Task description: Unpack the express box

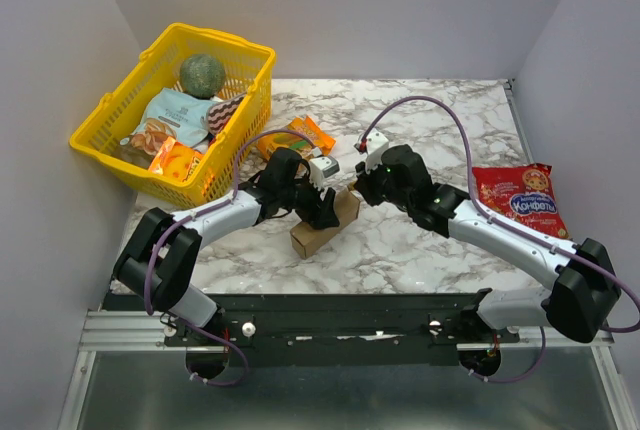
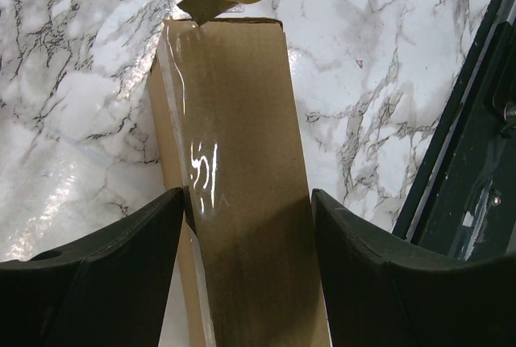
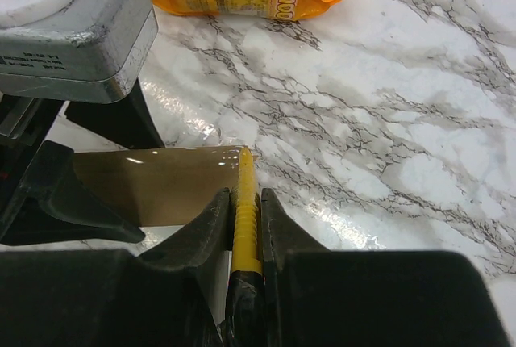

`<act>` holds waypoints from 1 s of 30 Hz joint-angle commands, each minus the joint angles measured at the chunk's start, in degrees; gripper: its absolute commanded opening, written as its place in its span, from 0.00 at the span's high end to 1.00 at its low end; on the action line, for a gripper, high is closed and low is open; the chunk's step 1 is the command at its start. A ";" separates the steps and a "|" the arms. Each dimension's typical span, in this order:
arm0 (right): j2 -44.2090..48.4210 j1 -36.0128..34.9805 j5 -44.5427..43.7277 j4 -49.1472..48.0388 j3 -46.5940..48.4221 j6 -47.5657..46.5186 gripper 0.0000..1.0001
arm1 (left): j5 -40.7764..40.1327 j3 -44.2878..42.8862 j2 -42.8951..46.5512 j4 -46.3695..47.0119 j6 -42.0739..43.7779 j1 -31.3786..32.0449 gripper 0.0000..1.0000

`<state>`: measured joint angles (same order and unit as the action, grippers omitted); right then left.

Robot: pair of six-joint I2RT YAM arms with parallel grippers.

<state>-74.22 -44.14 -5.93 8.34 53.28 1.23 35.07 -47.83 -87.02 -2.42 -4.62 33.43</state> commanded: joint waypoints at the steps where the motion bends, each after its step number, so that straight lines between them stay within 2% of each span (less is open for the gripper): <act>1: 0.03 -0.42 -3.12 -0.95 1.21 -0.62 1.00 | 1.58 0.90 -0.08 0.83 -0.56 0.06 0.30; 12: 0.30 -0.33 -4.96 -1.57 1.92 -3.34 1.00 | 1.32 0.55 -0.95 0.31 -0.56 0.06 0.30; 30: -2.16 -0.42 1.45 1.15 2.62 -1.85 1.00 | 0.62 0.46 -1.83 1.10 -2.23 0.06 0.31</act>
<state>-75.85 -44.25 -6.50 8.62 53.87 -1.26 35.33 -47.77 -87.57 -1.30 -5.82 33.45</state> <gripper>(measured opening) 0.243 0.702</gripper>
